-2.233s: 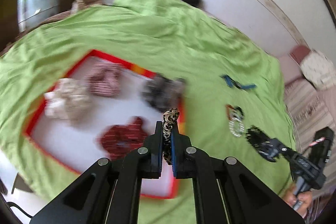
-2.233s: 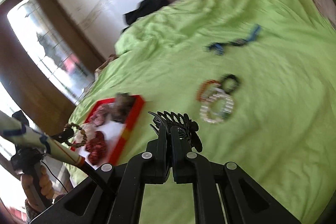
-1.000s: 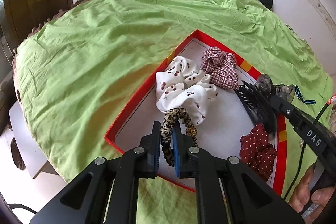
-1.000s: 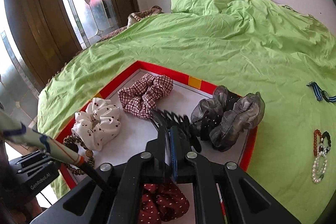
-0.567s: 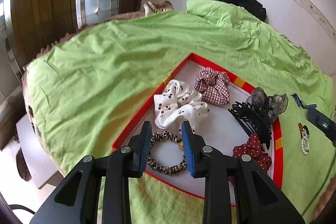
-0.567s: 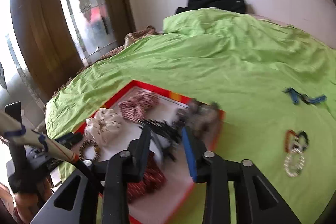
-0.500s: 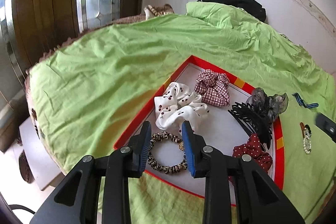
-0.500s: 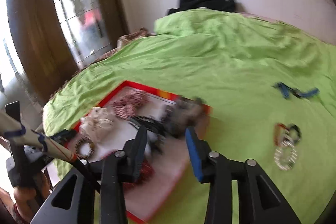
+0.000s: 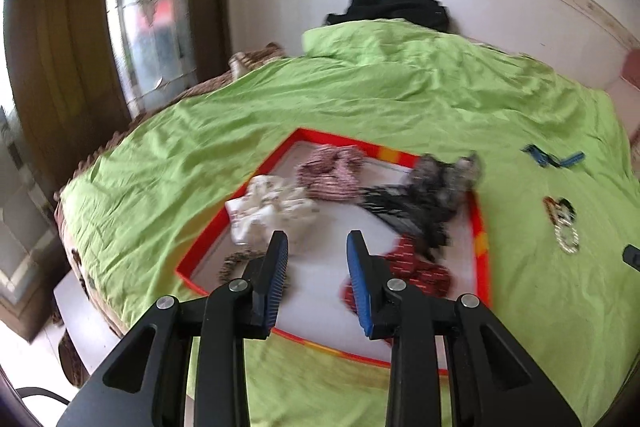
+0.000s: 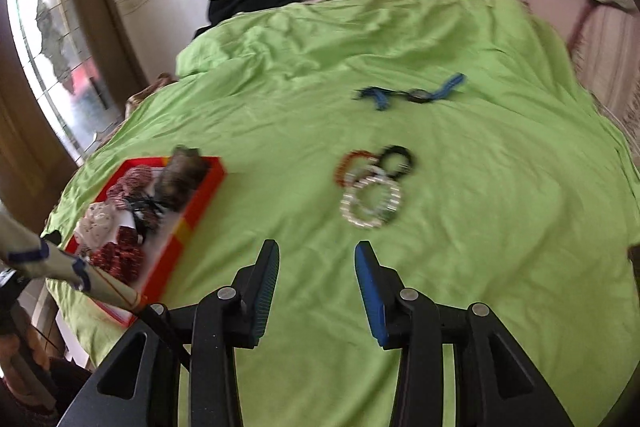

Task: Organize jewelry
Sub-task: 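Move both grippers toward the red bead and pearl bracelets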

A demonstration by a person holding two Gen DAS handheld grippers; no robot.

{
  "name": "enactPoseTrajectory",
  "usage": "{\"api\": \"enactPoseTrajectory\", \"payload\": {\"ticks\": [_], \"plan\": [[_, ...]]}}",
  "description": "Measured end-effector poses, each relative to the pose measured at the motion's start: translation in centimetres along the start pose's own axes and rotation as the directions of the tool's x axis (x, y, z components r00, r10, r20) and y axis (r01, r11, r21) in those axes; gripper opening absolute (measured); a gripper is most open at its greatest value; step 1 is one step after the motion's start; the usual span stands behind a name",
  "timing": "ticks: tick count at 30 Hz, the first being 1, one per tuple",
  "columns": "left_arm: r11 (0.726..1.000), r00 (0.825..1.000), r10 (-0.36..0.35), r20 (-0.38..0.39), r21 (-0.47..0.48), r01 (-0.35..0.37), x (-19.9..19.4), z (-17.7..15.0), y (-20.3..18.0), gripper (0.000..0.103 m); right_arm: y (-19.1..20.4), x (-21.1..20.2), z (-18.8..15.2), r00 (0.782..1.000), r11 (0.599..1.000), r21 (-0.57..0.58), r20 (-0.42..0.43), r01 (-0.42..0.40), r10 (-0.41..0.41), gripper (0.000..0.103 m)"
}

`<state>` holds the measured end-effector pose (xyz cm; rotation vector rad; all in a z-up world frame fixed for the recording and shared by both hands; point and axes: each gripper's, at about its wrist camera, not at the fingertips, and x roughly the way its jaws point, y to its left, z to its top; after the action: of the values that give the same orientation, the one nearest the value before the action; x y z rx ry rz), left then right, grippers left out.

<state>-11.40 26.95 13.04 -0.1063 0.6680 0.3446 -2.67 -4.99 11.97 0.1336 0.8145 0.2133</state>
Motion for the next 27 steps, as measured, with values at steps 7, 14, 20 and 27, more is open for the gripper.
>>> {"api": "enactPoseTrajectory", "payload": {"ticks": [7,14,20,27], "plan": [[0.989,0.992,-0.122,-0.028,0.085,0.124,-2.3,0.1,-5.5,0.041,-5.4,-1.0,-1.2,1.0,0.996,0.089,0.002,0.03,-0.03,0.043],[0.933,0.937,-0.307,-0.166,0.144,0.331,-1.1,0.1,-13.1,0.045,-9.4,-0.6,-1.8,0.999,0.987,0.158,-0.006,0.039,-0.038,0.043],[0.882,0.873,-0.397,-0.285,0.144,0.448,2.9,-0.2,-19.8,0.045,-11.5,2.6,-0.2,0.999,0.977,0.214,-0.031,-0.016,0.024,0.043],[0.872,0.828,-0.436,-0.351,0.062,0.486,10.5,1.6,-24.8,0.045,-11.7,9.1,4.4,0.997,0.983,0.181,-0.065,-0.039,0.051,0.043]]}}
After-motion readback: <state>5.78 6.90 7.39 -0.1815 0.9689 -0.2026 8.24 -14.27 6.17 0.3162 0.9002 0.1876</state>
